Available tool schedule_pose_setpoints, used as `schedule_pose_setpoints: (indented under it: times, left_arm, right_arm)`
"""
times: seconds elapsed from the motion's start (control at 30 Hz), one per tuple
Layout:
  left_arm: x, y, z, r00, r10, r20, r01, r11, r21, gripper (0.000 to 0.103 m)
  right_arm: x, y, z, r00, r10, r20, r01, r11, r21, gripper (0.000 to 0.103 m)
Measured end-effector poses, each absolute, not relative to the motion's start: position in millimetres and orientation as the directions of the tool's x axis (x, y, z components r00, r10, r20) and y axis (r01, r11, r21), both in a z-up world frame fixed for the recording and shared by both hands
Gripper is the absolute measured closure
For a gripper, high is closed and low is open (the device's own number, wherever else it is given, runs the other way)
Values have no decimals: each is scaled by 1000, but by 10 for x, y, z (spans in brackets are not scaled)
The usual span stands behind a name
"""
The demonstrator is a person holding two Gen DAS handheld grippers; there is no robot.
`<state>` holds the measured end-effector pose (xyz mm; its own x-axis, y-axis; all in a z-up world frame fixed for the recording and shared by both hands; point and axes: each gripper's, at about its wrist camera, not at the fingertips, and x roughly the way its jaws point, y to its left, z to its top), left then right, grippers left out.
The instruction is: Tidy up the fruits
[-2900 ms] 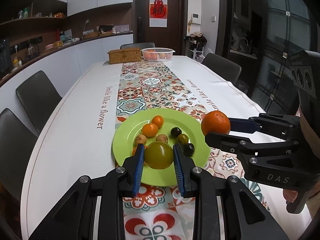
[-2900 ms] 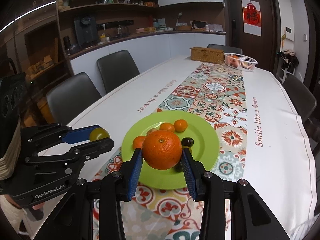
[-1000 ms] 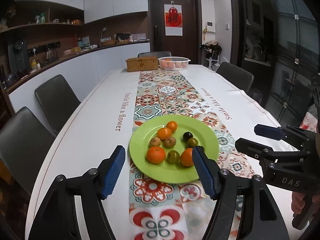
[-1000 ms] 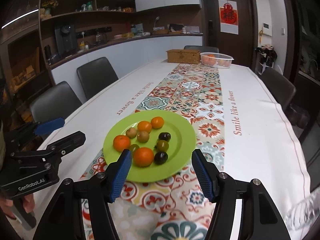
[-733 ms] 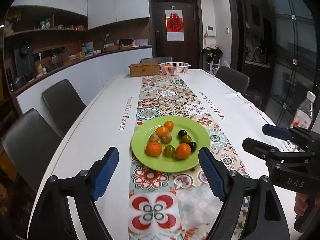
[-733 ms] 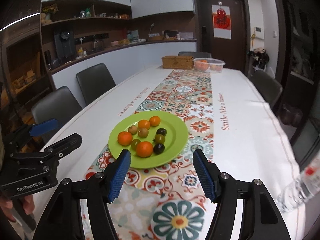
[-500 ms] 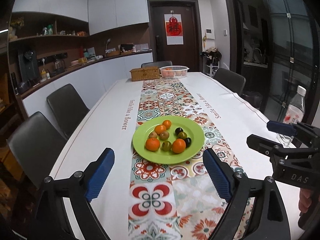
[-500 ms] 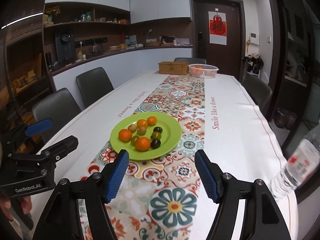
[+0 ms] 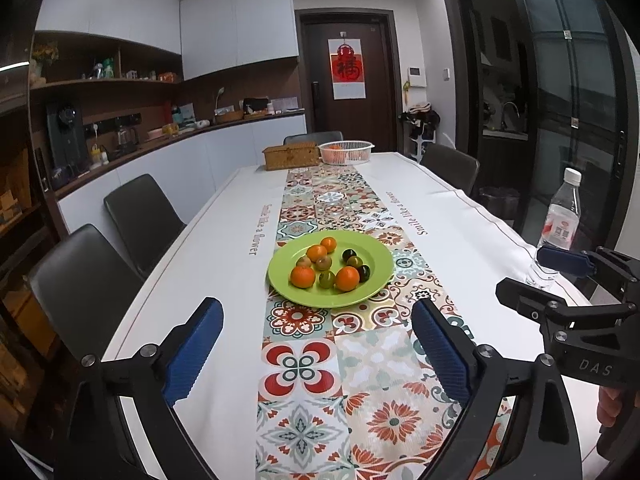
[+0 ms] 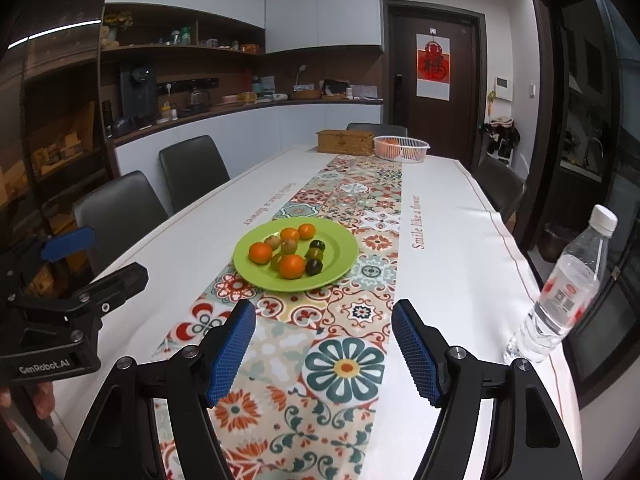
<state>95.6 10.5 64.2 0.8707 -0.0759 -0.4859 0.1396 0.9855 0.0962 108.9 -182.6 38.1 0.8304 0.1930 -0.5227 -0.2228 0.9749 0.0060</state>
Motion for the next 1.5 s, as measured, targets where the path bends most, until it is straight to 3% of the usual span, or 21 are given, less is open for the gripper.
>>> schedule_pose_setpoints:
  times: [0.43, 1.5]
  left_arm:
    - [755, 45, 716, 890, -68, -450, 130, 986, 108, 0]
    - [583, 32, 791, 892, -55, -448, 116, 987, 109, 0]
  right_arm:
    - [850, -1907, 461, 844, 187, -503, -206, 978, 19, 32]
    - [706, -1931, 523, 852, 195, -486, -206, 978, 32, 32]
